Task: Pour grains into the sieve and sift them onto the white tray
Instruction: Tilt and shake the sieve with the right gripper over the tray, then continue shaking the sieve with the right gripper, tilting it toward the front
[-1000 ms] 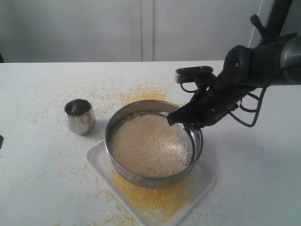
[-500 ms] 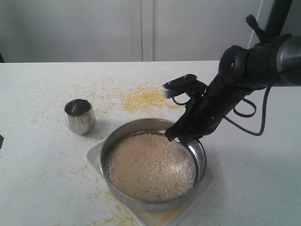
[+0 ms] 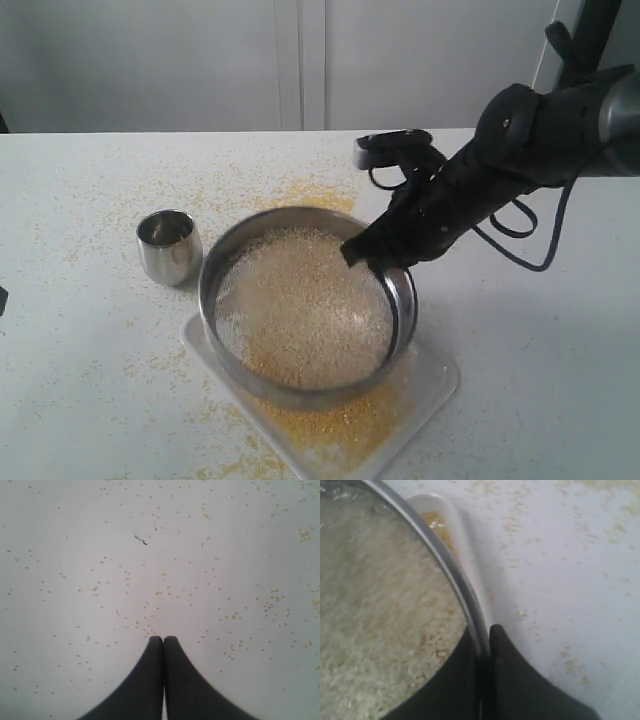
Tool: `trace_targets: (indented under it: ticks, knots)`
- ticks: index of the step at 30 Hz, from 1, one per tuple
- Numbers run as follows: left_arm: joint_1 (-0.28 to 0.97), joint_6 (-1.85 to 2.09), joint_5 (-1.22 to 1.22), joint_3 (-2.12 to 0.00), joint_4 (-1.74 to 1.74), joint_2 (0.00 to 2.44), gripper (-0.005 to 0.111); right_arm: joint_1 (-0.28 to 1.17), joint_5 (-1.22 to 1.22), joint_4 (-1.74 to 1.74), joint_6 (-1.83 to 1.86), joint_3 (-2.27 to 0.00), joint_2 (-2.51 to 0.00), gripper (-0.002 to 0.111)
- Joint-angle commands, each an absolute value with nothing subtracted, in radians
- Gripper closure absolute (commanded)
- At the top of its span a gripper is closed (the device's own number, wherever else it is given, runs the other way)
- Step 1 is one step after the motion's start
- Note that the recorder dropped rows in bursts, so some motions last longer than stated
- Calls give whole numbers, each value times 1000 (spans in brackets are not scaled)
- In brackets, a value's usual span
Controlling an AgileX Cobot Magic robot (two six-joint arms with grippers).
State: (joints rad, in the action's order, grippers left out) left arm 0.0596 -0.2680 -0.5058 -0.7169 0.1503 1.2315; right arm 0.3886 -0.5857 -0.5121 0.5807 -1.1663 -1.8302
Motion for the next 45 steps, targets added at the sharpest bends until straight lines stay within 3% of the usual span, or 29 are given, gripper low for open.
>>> trace_targets:
  ticks: [1, 3, 4, 7, 9, 13, 14, 19, 24, 28, 33, 39, 43, 45]
  knots:
    - [57, -264, -515, -707, 146, 1222, 106, 382, -624, -430, 563, -1164, -1814, 108]
    - [57, -264, -515, -707, 146, 1222, 106, 352, -543, -414, 195, -1164, -1816, 108]
    - [57, -264, -515, -707, 146, 1222, 106, 354, -539, -434, 193, -1164, -1816, 108]
    - [57, -264, -515, -707, 146, 1222, 106, 415, -676, -462, 637, -1166, -1816, 108]
    - [57, -264, -515, -707, 146, 1222, 106, 426, -736, -388, 738, -1166, -1816, 108]
    - [57, -264, -515, -707, 146, 1222, 106, 388, -570, -238, 122, -1165, -1816, 108]
    - [57, -264, -515, -707, 146, 1222, 106, 391, -561, -254, 115, -1163, -1816, 108]
    - [57, -264, -515, -707, 146, 1222, 106, 449, -680, -307, 577, -1165, -1816, 108]
    - [57, -264, -515, -707, 146, 1222, 106, 416, -569, -364, 202, -1165, -1816, 108]
    - [57, -264, -515, -707, 146, 1222, 106, 467, -729, -369, 674, -1167, -1810, 108]
    - [57, -264, -515, -707, 146, 1222, 106, 385, -544, -351, 175, -1165, -1805, 108]
    - [57, -264, -515, -707, 146, 1222, 106, 448, -735, -504, 780, -1165, -1805, 108]
    - [57, -264, -515, -707, 146, 1222, 106, 387, -561, -436, 325, -1165, -1805, 108]
    - [57, -264, -515, -707, 146, 1222, 106, 394, -562, -489, 330, -1165, -1805, 108]
